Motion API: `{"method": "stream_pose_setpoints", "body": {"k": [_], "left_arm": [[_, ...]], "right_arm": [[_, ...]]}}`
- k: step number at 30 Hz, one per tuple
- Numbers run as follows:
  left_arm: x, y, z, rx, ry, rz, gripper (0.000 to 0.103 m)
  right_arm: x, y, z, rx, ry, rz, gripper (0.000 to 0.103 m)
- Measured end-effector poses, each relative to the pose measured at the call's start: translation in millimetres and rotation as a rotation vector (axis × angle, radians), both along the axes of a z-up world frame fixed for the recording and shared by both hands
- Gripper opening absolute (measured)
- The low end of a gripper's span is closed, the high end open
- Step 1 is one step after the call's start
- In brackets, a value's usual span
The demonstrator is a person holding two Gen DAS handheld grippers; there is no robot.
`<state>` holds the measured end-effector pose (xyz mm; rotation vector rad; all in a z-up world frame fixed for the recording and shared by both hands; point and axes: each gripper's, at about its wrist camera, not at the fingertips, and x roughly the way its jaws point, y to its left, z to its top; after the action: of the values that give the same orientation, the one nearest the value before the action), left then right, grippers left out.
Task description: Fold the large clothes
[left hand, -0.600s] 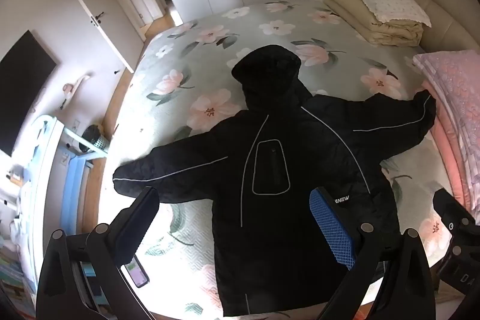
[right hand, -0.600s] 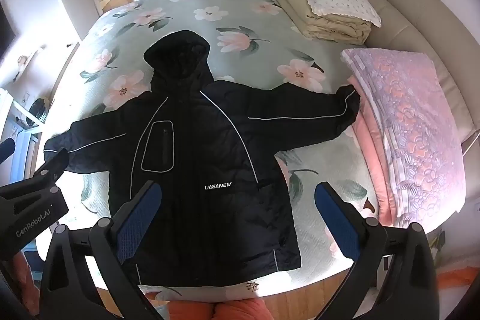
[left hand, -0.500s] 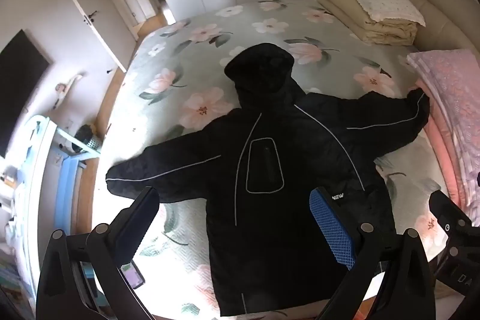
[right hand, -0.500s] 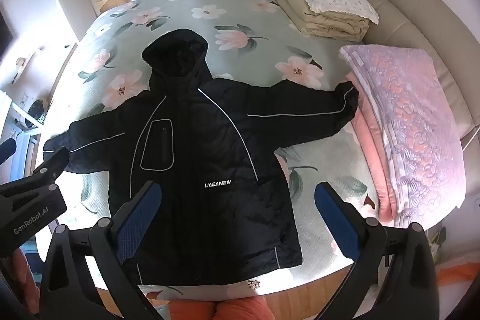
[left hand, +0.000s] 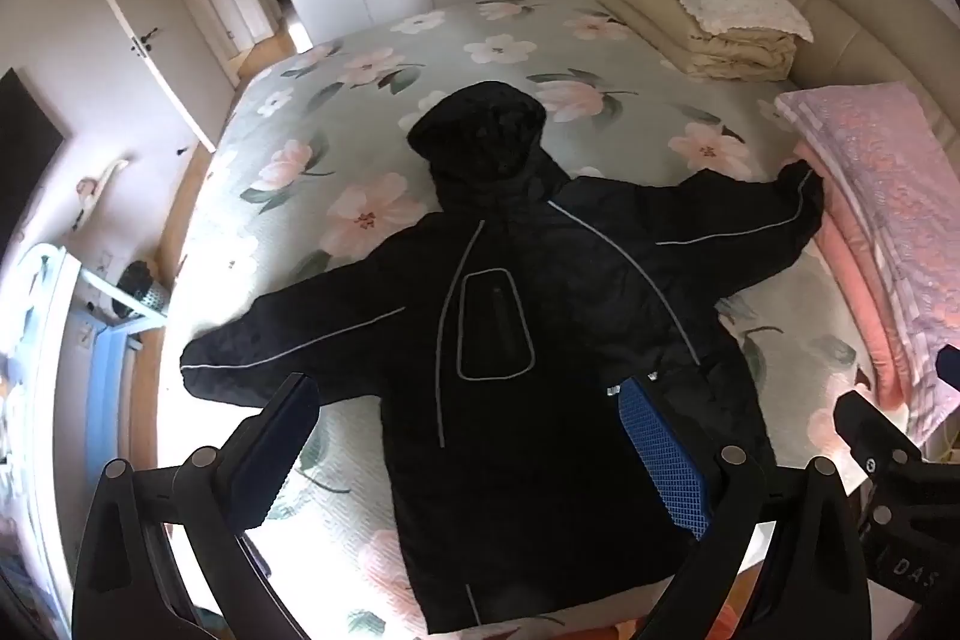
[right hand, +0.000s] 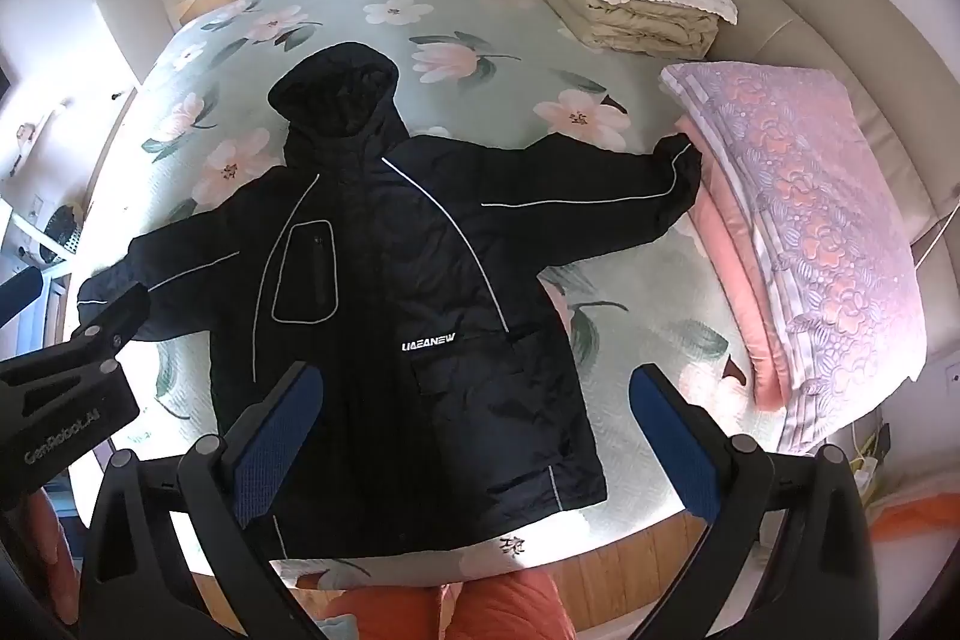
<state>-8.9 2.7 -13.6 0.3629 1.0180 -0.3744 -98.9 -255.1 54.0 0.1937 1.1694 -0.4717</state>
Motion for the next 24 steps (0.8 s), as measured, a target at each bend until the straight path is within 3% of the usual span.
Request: {"method": "stream_pose_setpoints", "body": {"k": [10,24], "left_arm": [[-8,-7,3,-0.002,-0.010,0.079,0.100],[-26,-60,17,0.003,-0.008,0.166,0.100]], "right_arm": [[3,-11,1,0.014,-0.004,0.037,0.103],[14,-70,15,0.040,-0.053,0.125,0.103]]}}
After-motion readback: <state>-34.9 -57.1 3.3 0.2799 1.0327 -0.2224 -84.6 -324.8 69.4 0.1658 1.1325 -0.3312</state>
